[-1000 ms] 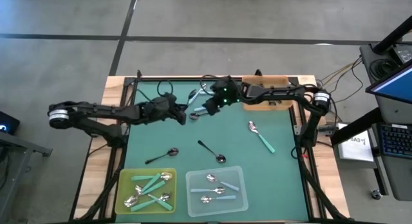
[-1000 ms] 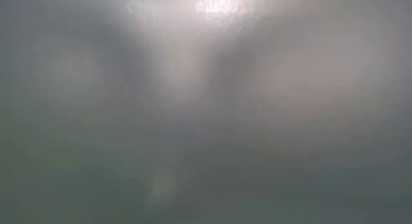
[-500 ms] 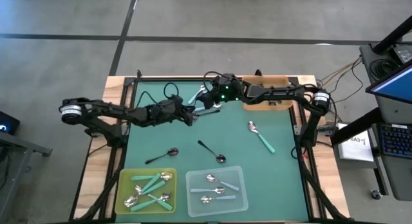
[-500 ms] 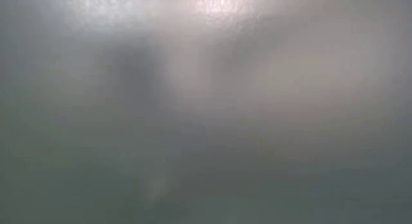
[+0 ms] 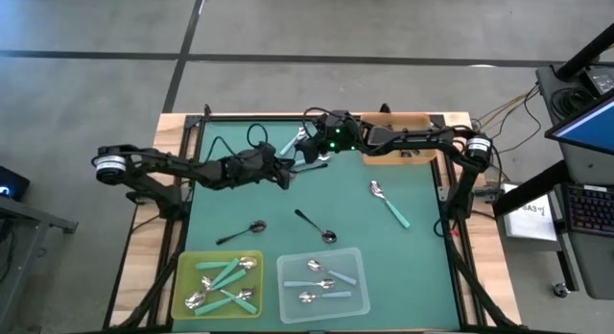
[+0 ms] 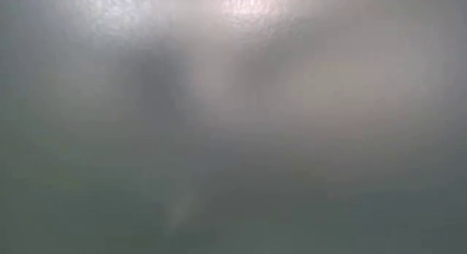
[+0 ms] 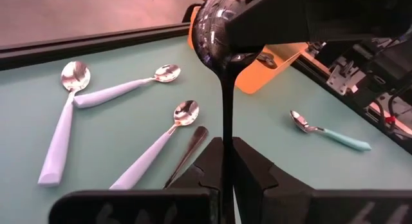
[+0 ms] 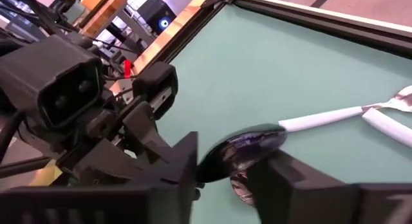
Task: Sort silverware by color (type)
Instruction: Put the black spoon into the orange bin
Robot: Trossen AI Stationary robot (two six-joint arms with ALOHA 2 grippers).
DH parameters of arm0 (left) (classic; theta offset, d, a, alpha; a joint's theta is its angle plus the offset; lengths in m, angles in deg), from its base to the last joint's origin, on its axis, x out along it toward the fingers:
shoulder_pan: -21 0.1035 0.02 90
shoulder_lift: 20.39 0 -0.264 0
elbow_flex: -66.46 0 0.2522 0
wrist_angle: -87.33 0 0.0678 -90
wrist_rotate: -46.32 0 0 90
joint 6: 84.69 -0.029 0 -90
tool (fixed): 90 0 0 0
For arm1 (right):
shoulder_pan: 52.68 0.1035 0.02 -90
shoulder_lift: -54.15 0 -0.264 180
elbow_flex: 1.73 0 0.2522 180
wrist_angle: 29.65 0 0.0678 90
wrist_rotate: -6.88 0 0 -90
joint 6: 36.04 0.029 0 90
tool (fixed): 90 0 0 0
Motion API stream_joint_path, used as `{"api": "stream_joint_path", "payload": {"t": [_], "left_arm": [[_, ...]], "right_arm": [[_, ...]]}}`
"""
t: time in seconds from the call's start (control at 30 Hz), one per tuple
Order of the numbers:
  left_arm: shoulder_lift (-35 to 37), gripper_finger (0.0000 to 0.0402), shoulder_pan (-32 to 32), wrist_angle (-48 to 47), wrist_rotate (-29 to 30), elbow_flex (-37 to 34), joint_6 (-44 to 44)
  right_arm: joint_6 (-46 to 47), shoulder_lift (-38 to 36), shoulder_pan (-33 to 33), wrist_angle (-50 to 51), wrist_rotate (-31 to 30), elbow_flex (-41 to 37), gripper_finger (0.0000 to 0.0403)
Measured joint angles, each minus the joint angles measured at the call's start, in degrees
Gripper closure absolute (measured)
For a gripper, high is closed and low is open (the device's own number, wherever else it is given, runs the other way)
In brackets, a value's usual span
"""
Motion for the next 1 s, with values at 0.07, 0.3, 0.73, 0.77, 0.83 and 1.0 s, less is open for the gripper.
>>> {"api": "stream_joint_path", "payload": {"t": [0.07,0.3,0.73,0.77,0.83,1.0], "left_arm": [[0.0,0.0400,0.0,0.2,0.0,0.0,-0.4],[0.0,0.0397,0.1,0.7,-0.6,0.0,-1.6],[0.7,0.0359,-0.1,1.1,-9.3,0.0,-3.0],[0.8,0.0357,-0.1,1.1,-9.3,0.0,-3.2],[0.8,0.0353,-0.1,0.9,-9.4,0.0,-4.0],[0.8,0.0352,0.0,0.1,-9.2,0.0,-4.6]], "right_arm": [[0.2,0.0,-0.1,0.0,0.4,0.0,0.0327],[-0.4,-0.1,-0.4,-1.8,3.4,0.2,0.0390],[-5.2,-4.0,-8.0,9.6,2.4,-0.2,0.0395],[-5.8,-5.0,-9.1,11.0,3.0,-0.2,0.0395],[-7.0,-7.3,-11.3,13.5,4.9,-0.2,0.0395],[-14.0,-16.0,-15.7,29.2,7.7,2.8,0.0395]]}}
